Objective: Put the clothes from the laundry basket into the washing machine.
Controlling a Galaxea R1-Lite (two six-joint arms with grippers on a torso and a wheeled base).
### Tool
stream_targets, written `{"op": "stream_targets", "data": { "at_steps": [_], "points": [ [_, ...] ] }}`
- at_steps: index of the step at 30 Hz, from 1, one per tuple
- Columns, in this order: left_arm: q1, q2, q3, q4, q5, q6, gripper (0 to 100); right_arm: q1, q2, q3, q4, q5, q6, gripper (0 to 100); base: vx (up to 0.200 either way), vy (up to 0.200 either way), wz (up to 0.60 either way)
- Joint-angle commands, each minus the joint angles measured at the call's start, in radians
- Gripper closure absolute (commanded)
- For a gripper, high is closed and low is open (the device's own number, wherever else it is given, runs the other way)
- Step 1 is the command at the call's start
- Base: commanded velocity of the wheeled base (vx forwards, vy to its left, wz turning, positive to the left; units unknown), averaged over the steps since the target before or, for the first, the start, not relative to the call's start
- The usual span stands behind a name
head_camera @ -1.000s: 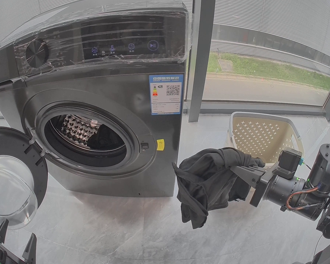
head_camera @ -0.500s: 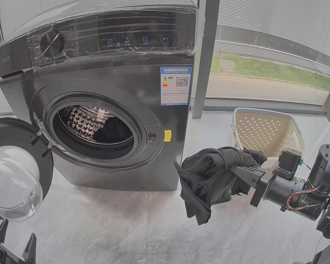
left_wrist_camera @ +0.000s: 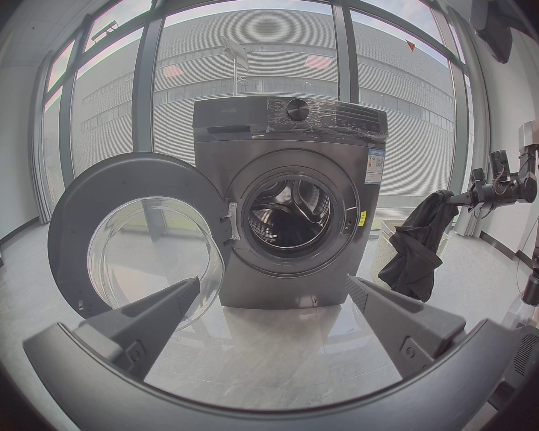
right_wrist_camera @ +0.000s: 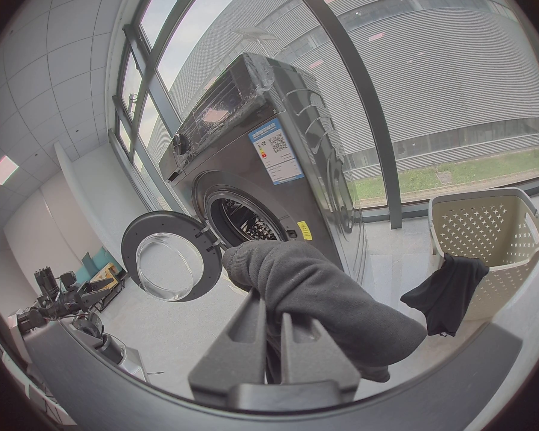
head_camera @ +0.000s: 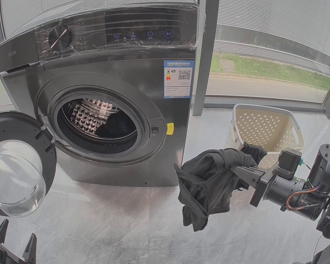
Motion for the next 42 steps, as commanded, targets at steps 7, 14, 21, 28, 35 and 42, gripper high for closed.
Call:
{"op": "stream_targets", "data": {
  "at_steps": [7,14,21,28,35,42],
  "points": [
    [-0.001,-0.016,0.015,0.0,0.0,-0.001,0,0.001,0.002,0.0,0.0,0.001,0.0,100,0.0,0.2,0.0],
    [-0.001,-0.016,0.015,0.0,0.0,-0.001,0,0.001,0.001,0.0,0.0,-0.001,-0.002,100,0.0,0.2,0.0],
    [-0.001,-0.016,0.015,0.0,0.0,-0.001,0,0.001,0.001,0.0,0.0,-0.001,-0.003,100,0.0,0.2,0.0],
    [0.0,-0.016,0.015,0.0,0.0,-0.002,0,0.002,0.001,0.008,0.0,-0.001,-0.003,100,0.0,0.143,0.0],
    [-0.001,-0.016,0.015,-0.001,0.0,-0.004,0,0.002,0.004,0.009,0.0,-0.001,-0.003,100,0.0,0.0,0.0],
    [-0.001,-0.016,0.015,0.0,0.0,-0.004,0,0.002,0.005,0.009,0.001,-0.001,-0.003,100,0.0,0.0,0.0]
  ]
}}
